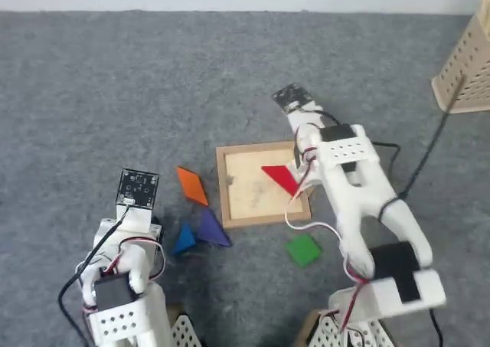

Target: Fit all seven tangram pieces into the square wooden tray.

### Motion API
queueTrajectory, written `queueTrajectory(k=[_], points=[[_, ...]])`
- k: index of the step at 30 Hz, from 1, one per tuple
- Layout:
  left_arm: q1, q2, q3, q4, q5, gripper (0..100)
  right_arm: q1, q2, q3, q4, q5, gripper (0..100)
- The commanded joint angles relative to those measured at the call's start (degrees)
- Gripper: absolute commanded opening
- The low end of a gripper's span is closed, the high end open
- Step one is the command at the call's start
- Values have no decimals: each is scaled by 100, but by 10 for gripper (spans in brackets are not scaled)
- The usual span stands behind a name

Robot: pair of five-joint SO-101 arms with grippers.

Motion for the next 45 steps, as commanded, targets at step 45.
queueTrajectory(k=[45], points=[[-44,-114,-40,9,-53,148,-558,857,-3007,857,-853,9]])
